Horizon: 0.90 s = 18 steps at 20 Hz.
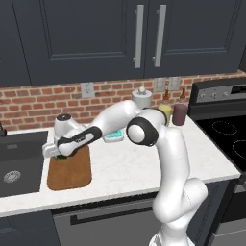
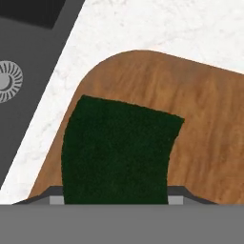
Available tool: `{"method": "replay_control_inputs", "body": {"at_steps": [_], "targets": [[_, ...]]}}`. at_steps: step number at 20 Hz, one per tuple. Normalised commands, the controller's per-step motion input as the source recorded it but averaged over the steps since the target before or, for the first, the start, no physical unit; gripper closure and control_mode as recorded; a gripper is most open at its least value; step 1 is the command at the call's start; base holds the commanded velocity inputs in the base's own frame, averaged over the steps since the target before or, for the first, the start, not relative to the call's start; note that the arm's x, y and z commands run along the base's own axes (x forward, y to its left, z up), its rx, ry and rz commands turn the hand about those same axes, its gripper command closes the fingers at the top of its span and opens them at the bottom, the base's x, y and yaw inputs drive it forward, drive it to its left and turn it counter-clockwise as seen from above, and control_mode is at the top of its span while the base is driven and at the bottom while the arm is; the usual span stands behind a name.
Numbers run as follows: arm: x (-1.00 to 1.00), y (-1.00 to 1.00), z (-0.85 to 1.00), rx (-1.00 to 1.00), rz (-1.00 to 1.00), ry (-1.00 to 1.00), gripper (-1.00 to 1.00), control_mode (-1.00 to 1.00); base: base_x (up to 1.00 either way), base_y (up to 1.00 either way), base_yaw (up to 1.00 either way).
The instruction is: Pick up the sponge from the counter and clean the cutting board by briefly scrubbing or pressing down on the cutting board. Once finished, release the sponge.
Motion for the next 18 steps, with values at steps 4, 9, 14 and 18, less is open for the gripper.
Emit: {"method": "replay_control_inputs", "body": {"at_steps": [4,9,14,18], "targets": [[0.53,0.08,0.0,-0.01,0.0,0.0,1.0,-1.0,0.0,0.0,0.0],[-0.03,0.01,-0.06,-0.01,0.0,0.0,1.0,-1.0,0.0,0.0,0.0],[-0.35,-0.08,-0.04,-0.01,0.0,0.0,1.0,-1.0,0.0,0.0,0.0],[-0.31,-0.3,0.0,0.0,0.0,-0.02,1.0,-1.0,0.0,0.0,0.0]]}}
